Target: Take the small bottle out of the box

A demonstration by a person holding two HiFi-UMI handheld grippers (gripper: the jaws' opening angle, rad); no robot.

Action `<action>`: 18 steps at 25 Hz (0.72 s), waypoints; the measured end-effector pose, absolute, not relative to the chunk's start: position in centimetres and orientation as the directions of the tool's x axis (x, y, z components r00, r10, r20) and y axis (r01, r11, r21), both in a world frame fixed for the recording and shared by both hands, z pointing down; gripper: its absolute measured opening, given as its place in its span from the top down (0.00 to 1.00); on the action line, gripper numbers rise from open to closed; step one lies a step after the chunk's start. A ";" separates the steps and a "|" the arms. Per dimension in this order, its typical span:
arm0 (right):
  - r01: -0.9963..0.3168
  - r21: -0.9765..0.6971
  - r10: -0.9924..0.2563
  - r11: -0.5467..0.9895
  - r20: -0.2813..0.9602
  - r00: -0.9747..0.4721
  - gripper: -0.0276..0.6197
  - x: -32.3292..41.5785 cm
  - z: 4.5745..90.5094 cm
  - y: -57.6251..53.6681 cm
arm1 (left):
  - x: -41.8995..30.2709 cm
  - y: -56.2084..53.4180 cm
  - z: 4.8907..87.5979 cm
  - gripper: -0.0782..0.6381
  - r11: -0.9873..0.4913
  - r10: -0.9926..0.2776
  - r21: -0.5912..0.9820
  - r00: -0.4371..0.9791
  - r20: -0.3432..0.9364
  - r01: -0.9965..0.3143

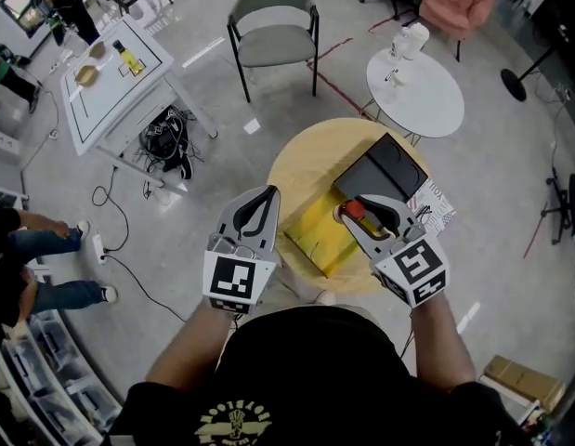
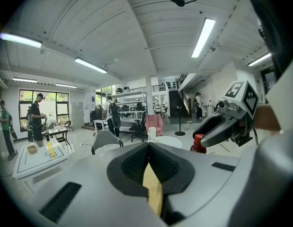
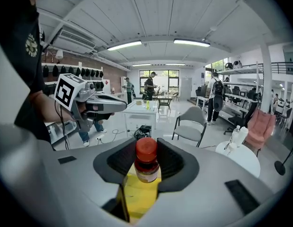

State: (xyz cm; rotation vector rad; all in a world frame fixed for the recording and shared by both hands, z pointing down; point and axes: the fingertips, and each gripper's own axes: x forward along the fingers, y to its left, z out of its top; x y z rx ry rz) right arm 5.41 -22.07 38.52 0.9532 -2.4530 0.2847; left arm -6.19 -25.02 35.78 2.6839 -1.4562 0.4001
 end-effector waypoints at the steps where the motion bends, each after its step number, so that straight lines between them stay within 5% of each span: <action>1: -0.677 -0.016 -0.577 0.736 0.506 -0.641 0.73 5.5 38.0 -22.0 | -6.1 -25.0 35.5 0.87 -0.552 -0.815 -0.071 0.519 0.257 -0.831; 18: -0.647 0.026 -0.600 0.762 0.402 -0.691 0.73 6.4 31.0 -20.1 | -4.4 -22.2 31.9 0.87 -0.550 -0.826 -0.110 0.519 0.221 -0.828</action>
